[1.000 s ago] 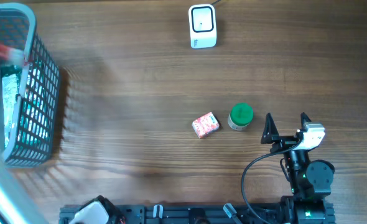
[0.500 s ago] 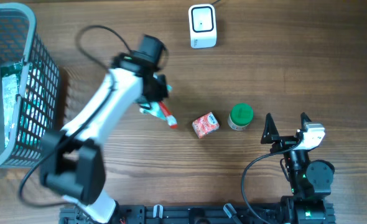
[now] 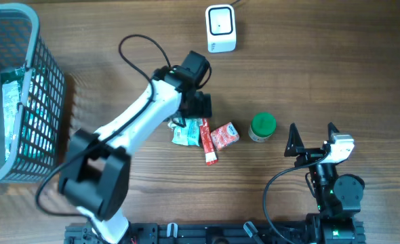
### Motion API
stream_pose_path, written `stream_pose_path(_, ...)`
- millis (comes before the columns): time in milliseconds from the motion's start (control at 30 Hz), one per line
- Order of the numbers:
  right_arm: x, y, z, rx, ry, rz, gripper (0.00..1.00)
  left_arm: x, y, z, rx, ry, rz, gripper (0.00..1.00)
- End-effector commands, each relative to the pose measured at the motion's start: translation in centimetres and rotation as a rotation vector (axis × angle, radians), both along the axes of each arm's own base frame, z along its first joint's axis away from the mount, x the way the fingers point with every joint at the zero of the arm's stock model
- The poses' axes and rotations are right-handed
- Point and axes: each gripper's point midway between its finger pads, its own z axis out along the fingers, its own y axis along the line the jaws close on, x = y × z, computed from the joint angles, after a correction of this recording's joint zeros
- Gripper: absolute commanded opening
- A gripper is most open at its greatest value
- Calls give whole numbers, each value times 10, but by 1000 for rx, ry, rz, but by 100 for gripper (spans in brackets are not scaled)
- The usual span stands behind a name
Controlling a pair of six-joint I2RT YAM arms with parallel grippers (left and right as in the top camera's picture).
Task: Scan the item barcode
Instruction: 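Carry the packets out and drop them on the table center, then reach the left gripper into the basket and grasp the gloves pack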
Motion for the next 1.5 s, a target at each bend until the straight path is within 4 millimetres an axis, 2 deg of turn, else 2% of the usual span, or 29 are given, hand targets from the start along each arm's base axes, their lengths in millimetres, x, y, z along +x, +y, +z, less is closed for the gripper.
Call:
stream_pose_path(0,0,-3,0,17,-2,-16,100,14,4,57,-44,-152,-11,62)
stream_pose_path(33,0,-3,0,17,-2,-16,100,12,5,61,-48,-159,-12,52)
stream_pose_path(67,0,-3,0,17,-2,-16,100,9,4,61,-42,-152,-19,53)
stream_pose_path(100,0,-3,0,17,-2,-16,100,5,6,59,-27,-136,-20,74)
stream_pose_path(133,0,-3,0,17,-2,-16,100,2,9,56,-18,-119,-20,100)
stream_pose_path(300,0,-3,0,17,-2,-16,100,2,15,60,17,-131,-57,100)
stream_pose_path(367,0,-3,0,17,-2,-16,100,17,26,96,-9,-210,-16,100)
stream_pose_path(400,0,-3,0,18,-2,-16,100,28,41,125,-6,-275,28,100)
stream_pose_path(467,0,-3,0,17,-2,-16,100,53,83,188,28,-438,92,100)
stream_pose_path(500,0,-3,0,17,-2,-16,100,66,118,230,76,-552,147,100)
stream_pose_path(533,0,-3,0,17,-2,-16,100,72,145,257,114,-622,199,100)
stream_pose_path(567,0,-3,0,17,-2,-16,100,75,182,287,162,-699,275,100)
stream_pose_path(600,0,-3,0,17,-2,-16,100,75,209,306,195,-744,333,100)
stream_pose_path(633,0,-3,0,17,-2,-16,99,70,251,327,248,-792,416,100)
stream_pose_path(667,0,-3,0,18,-2,-16,100,67,277,335,278,-809,467,100)
stream_pose_path(700,0,-3,0,17,-2,-16,100,60,311,338,311,-818,550,100)
stream_pose_path(767,0,-3,0,17,-2,-16,100,44,365,331,369,-782,675,100)
stream_pose_path(800,0,-3,0,17,-2,-16,100,31,404,318,407,-729,765,100)
stream_pose_path(867,0,-3,0,17,-2,-16,100,21,440,297,432,-658,839,100)
stream_pose_path(933,0,-3,0,18,-2,-16,100,17,468,260,422,-548,835,100)
stream_pose_path(1033,0,-3,0,17,-2,-16,100,27,478,195,321,-394,707,100)
stream_pose_path(1067,0,-3,0,17,-2,-16,100,31,477,162,263,-321,642,100)
stream_pose_path(1133,0,-3,0,17,-2,-16,100,35,472,115,173,-221,562,100)
stream_pose_path(1233,0,-3,0,17,-2,-16,100,40,458,62,68,-122,478,100)
stream_pose_path(1367,0,-3,0,17,-2,-16,100,38,453,8,19,-14,458,100)
stream_pose_path(1467,0,-3,0,17,-2,-16,100,33,452,-20,11,34,460,100)
